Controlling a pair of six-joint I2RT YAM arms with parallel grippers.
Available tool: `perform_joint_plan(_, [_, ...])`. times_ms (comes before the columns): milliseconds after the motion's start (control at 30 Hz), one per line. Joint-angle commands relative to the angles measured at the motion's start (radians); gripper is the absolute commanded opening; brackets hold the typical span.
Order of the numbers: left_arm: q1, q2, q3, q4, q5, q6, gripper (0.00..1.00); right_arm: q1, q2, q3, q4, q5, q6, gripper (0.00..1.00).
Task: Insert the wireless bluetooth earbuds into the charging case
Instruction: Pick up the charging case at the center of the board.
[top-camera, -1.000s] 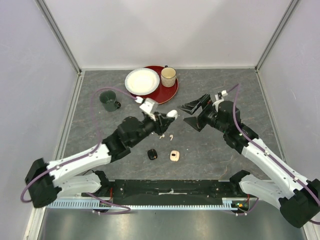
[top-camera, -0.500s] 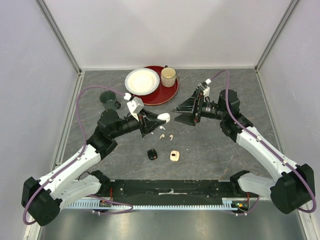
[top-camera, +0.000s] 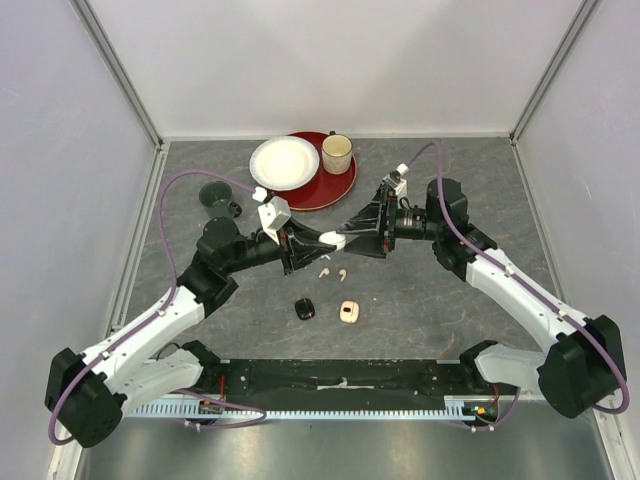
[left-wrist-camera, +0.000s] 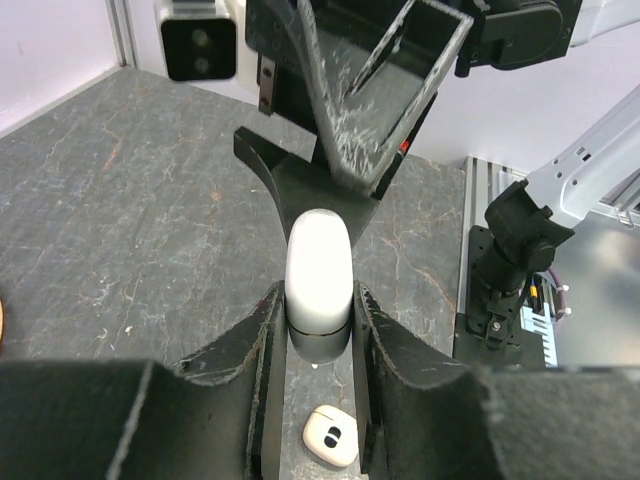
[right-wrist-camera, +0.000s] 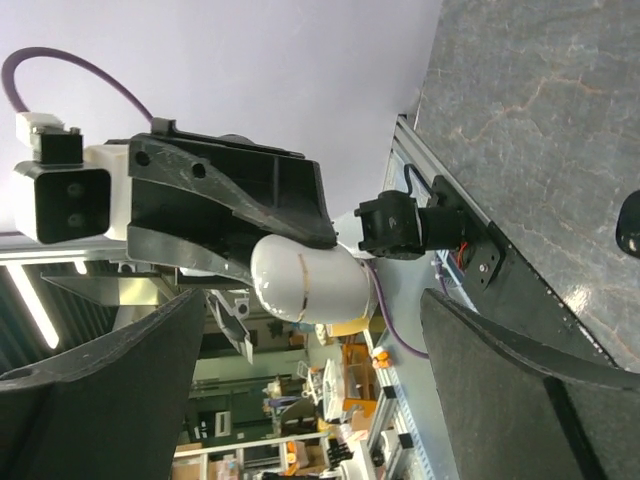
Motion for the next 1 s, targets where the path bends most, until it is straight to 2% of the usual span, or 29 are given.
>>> perform_joint_plan(0, [0.003, 0.005, -0.02, 0.079, 0.016, 0.002, 0.02, 0.032, 0.027, 0.029, -0.007, -0.003, 0.053, 0.92])
perform_joint_plan(67, [0.003, 0.006, -0.032, 0.129, 0.019, -0.001, 0.02, 0.059, 0.036, 0.021, 0.011, 0.017, 0.084, 0.87])
perform_joint_plan(233, [0.003, 0.0, -0.036, 0.126, 0.022, 0.01, 0.02, 0.086, 0.032, -0.013, 0.074, 0.066, 0.159, 0.79])
perform_joint_plan(367, [0.003, -0.006, -0.036, 0.123, 0.02, 0.013, 0.02, 0.086, 0.038, -0.025, 0.091, 0.078, 0.189, 0.62])
perform_joint_plan(700, [0.003, -0.001, -0.041, 0.103, 0.025, 0.026, 0.02, 0.086, 0.036, -0.071, 0.144, 0.08, 0.258, 0.52])
perform_joint_plan(733, [0.003, -0.003, -0.044, 0.102, 0.025, 0.03, 0.02, 0.086, 0.035, -0.076, 0.154, 0.08, 0.267, 0.51])
perform_joint_plan(767, [0.003, -0.004, -0.043, 0.1, 0.025, 0.031, 0.02, 0.086, 0.035, -0.08, 0.16, 0.08, 0.278, 0.55])
perform_joint_plan(833, [0.003, -0.009, -0.043, 0.099, 0.024, 0.037, 0.02, 0.086, 0.036, -0.088, 0.172, 0.081, 0.298, 0.69])
perform_joint_plan(967, [0.003, -0.012, -0.041, 0.09, 0.022, 0.046, 0.02, 0.086, 0.038, -0.097, 0.178, 0.092, 0.317, 0.7])
